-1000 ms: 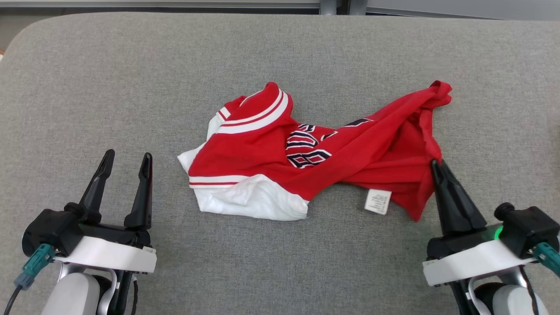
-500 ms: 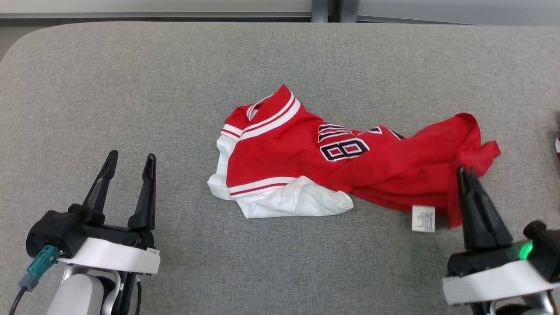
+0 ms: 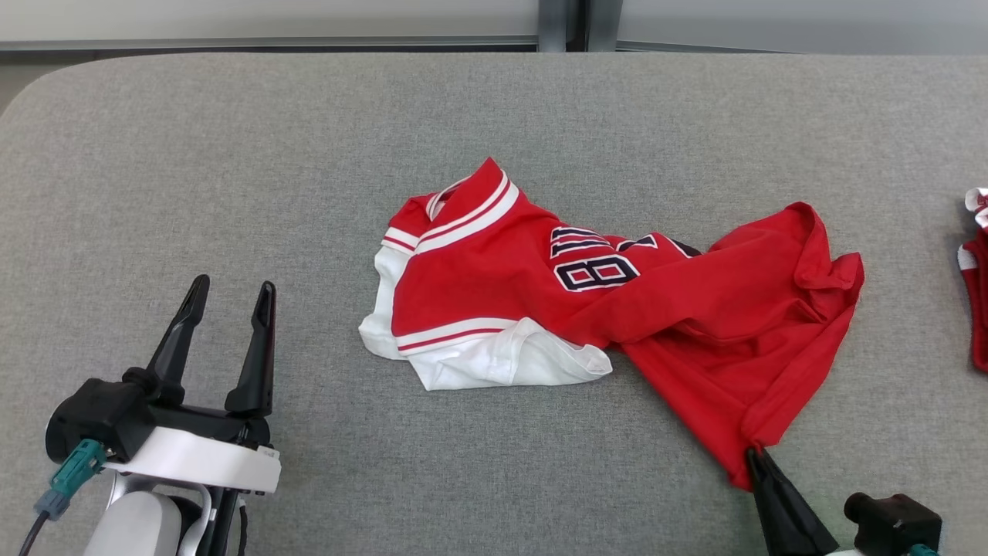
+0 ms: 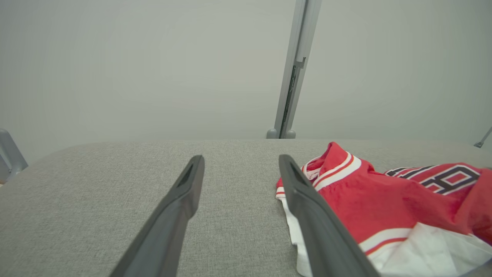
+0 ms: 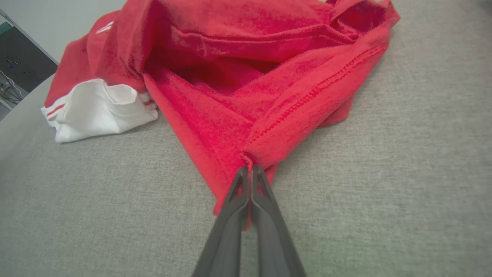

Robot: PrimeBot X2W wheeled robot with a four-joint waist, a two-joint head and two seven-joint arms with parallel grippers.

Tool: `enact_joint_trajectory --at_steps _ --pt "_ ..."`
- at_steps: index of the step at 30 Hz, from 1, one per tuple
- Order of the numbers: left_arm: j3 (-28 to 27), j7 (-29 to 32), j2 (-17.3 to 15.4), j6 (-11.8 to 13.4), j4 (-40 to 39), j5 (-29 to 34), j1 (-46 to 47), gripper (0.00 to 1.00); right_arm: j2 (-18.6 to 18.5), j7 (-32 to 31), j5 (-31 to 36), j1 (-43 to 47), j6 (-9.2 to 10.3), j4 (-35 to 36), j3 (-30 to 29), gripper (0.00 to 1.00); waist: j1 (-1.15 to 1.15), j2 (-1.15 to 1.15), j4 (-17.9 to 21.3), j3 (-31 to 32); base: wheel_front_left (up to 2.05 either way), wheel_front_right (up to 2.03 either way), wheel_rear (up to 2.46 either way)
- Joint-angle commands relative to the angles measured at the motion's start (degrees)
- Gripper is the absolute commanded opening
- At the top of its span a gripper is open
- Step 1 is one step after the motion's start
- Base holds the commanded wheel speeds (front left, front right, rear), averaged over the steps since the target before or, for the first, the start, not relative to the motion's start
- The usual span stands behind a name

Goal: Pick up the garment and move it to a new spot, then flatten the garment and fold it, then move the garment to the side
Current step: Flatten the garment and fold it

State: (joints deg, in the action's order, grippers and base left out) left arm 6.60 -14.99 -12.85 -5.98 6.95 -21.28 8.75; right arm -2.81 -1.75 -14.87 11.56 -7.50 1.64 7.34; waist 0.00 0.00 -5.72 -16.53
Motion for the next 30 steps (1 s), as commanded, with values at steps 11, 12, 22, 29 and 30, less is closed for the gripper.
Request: enact_joint_trajectory --at_steps 11,12,22,29,30 --pt "-0.4 0.2 -0.5 1.6 0.6 -0.3 -3.4 1.0 -0.2 4.7 4.1 -2.7 0.03 10.1 -3.2 1.0 0.0 0.0 1.6 3.8 0.0 0.0 0.0" --pt "-0.5 0.1 -0.5 1.7 0.5 -0.3 -3.7 1.0 -0.1 4.5 4.5 -3.0 0.03 10.7 -3.6 1.0 0.0 0.0 1.7 4.2 0.0 0.0 0.0" --pt "0.7 1.6 -0.6 2.7 -0.7 0.2 -6.2 1.0 -0.1 2.2 6.5 -4.2 0.03 13.4 -6.1 1.0 0.0 0.0 2.3 6.8 0.0 0.0 0.0" --pt "1.4 2.2 -0.6 2.9 -1.7 -0.1 -6.5 1.0 -0.1 2.1 6.0 -4.0 0.03 13.3 -6.5 1.0 0.0 0.0 2.2 6.7 0.0 0.0 0.0" --pt "1.5 2.2 -0.6 2.9 -1.8 -0.2 -6.5 1.0 -0.1 2.1 6.0 -4.0 0.03 13.2 -6.5 1.0 0.0 0.0 2.1 6.8 0.0 0.0 0.0"
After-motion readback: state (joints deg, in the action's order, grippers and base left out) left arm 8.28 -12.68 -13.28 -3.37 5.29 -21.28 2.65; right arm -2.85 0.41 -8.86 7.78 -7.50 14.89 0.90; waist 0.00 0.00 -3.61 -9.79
